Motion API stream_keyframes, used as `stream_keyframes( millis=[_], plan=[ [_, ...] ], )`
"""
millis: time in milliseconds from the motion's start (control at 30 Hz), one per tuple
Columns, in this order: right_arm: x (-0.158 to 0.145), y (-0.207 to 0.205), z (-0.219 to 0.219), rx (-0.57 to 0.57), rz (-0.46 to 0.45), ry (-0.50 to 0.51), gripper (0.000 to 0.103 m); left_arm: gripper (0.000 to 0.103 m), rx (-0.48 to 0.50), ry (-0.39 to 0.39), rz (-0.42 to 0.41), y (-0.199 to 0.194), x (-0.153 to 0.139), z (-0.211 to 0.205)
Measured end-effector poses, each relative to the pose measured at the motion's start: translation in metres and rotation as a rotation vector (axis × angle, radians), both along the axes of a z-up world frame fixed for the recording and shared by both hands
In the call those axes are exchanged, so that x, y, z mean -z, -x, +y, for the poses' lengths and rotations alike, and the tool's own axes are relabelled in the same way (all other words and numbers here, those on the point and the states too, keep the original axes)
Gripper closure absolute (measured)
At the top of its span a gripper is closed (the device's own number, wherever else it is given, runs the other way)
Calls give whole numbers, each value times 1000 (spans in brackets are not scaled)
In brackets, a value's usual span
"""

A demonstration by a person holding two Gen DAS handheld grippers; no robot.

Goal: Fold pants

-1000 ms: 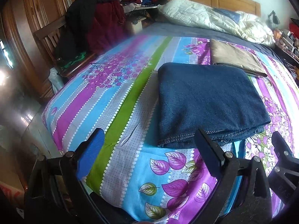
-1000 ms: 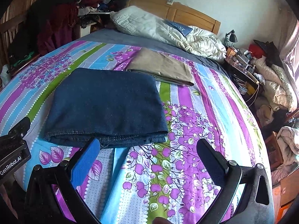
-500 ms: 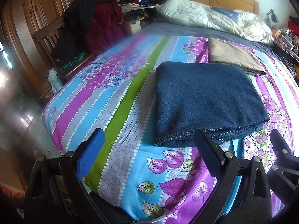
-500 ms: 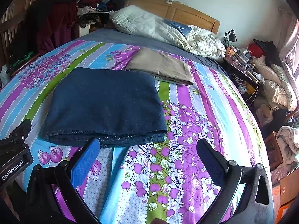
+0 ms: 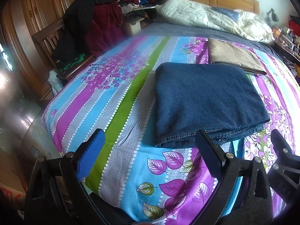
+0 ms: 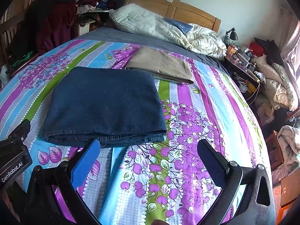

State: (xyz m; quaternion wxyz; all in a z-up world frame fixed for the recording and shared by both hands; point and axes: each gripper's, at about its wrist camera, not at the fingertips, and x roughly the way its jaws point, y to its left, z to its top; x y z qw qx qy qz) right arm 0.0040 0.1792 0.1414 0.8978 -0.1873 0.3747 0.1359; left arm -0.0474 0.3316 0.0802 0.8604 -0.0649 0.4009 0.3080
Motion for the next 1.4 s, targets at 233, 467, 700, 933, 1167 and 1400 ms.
stream_keyframes(
  millis=[233,467,700,933,1167,1400],
  plan=[
    [0,-1,-2,-6,5,1,0,6,17,-8,-17,2,-3,-4],
    [0,-2,-2,-6,9,-1,0,6,27,3,-28,3,-4,-5],
    [3,-4,-3,-6,20,4,0,6,65,5,-42,0,-3,-10],
    [5,-6,-5,0,28,1,0,6,115,12,-105,2,-3,-13],
    [6,-7,-8,11,33,-3,0,6,151,-7,-84,1,-3,-20],
    [5,-8,-8,11,30,-3,0,6,137,19,-104,3,-5,-18]
  ],
)
